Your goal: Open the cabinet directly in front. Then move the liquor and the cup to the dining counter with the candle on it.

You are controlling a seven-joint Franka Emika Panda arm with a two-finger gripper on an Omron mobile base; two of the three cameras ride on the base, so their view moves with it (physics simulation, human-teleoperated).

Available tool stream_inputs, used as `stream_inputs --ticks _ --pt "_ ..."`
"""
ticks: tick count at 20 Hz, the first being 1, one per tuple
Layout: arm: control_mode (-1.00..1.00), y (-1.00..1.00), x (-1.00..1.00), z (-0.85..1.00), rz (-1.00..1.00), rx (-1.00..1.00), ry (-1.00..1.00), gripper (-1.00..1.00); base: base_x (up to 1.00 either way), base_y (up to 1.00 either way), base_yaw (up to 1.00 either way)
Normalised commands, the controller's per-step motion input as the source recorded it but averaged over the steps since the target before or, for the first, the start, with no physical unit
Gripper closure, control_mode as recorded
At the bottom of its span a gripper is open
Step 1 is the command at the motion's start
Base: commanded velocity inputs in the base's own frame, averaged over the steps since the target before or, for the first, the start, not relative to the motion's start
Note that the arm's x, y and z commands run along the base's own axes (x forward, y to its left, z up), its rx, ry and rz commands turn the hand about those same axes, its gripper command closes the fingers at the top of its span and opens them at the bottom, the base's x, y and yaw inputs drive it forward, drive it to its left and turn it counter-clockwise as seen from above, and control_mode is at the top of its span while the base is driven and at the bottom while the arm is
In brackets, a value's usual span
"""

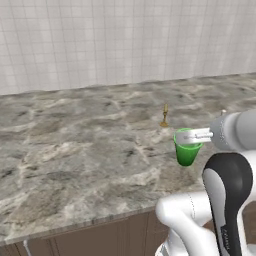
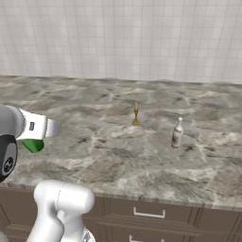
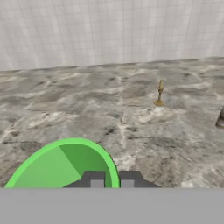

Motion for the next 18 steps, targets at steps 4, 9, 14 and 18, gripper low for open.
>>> stream_inputs --ticks 4,9,14,18 --pt "1.0 0.0 0.0 0.0 0.0 0.0 0.0 1.0 0.08 0.0 -0.04" --pt "-1.0 -0.09 0.0 -0.02 -0.1 0.0 0.05 1.0 0.0 0.0 -0.04" --pt "-1.0 -0.15 0.01 -0.08 -0.39 0.0 0.17 1.0 0.0 0.0 0.0" --pt "-1.0 -0.22 -0.07 -0.03 -0.29 0.07 0.07 1.0 0.0 0.0 0.0"
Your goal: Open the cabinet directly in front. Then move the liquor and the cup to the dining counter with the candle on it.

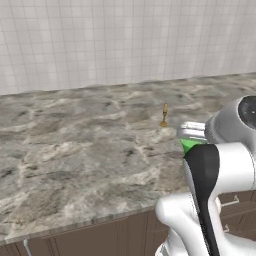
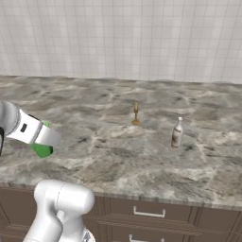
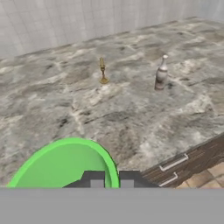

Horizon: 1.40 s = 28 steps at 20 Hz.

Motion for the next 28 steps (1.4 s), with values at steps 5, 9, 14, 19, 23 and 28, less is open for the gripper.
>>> stream_inputs --ticks 5,9,14,19,23,28 --pt "-1.0 0.0 0.03 0.0 -0.01 0.03 0.0 1.0 0.0 0.0 0.0" --pt "-1.0 0.0 0.4 -0.04 0.0 0.0 0.0 1.0 0.0 0.0 0.0" --pt "-1.0 0.0 0.67 -0.13 0.0 0.0 0.0 1.0 0.0 0.0 0.0" --pt "-1.0 0.0 0.71 -0.21 0.0 0.0 0.0 1.0 0.0 0.0 0.0" --pt "-1.0 0.0 0.74 -0.27 0.0 0.0 0.0 1.0 0.0 0.0 0.0" --pt "-1.0 -0.02 0.75 -0.26 0.0 0.0 0.05 1.0 0.0 0.0 0.0"
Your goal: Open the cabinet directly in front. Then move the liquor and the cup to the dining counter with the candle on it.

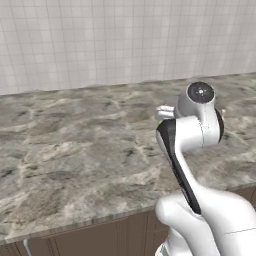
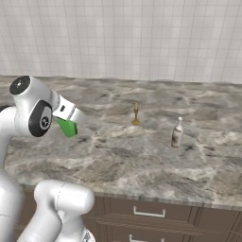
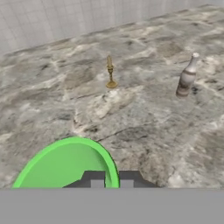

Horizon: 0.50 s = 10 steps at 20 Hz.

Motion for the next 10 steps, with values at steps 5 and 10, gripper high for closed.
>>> stream_inputs --ticks 5,10 --pt "-1.0 -0.26 0.5 -0.18 0.0 0.0 0.16 1.0 0.0 0.0 0.0" --pt "-1.0 -0.24 0.27 -0.22 0.0 0.03 0.05 1.0 0.0 0.0 0.0"
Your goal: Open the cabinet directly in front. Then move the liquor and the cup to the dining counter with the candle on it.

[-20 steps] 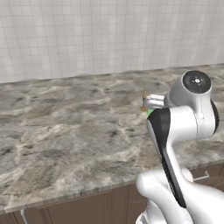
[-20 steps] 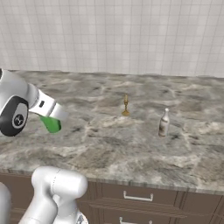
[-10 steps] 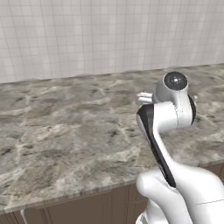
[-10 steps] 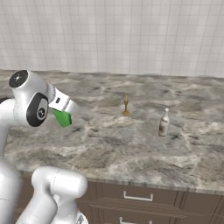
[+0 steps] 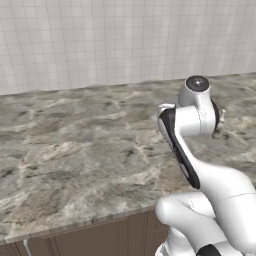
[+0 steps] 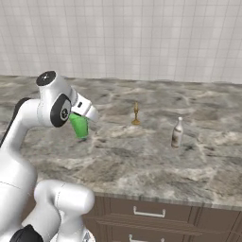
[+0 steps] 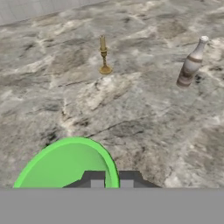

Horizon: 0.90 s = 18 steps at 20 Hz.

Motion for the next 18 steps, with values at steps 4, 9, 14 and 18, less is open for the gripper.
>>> stream_inputs --ticks 4,9,14,18 --pt "-1.0 -0.06 0.13 -0.38 0.0 0.0 0.0 1.0 0.0 0.0 0.0" --pt "-1.0 -0.16 0.0 -0.56 0.0 0.02 0.0 1.0 0.0 0.0 0.0" --pt "-1.0 -0.24 0.03 -0.46 0.0 0.16 0.0 1.0 0.0 0.0 0.0" --pt "-1.0 -0.2 0.07 -0.34 0.0 0.12 0.0 1.0 0.0 0.0 0.0"
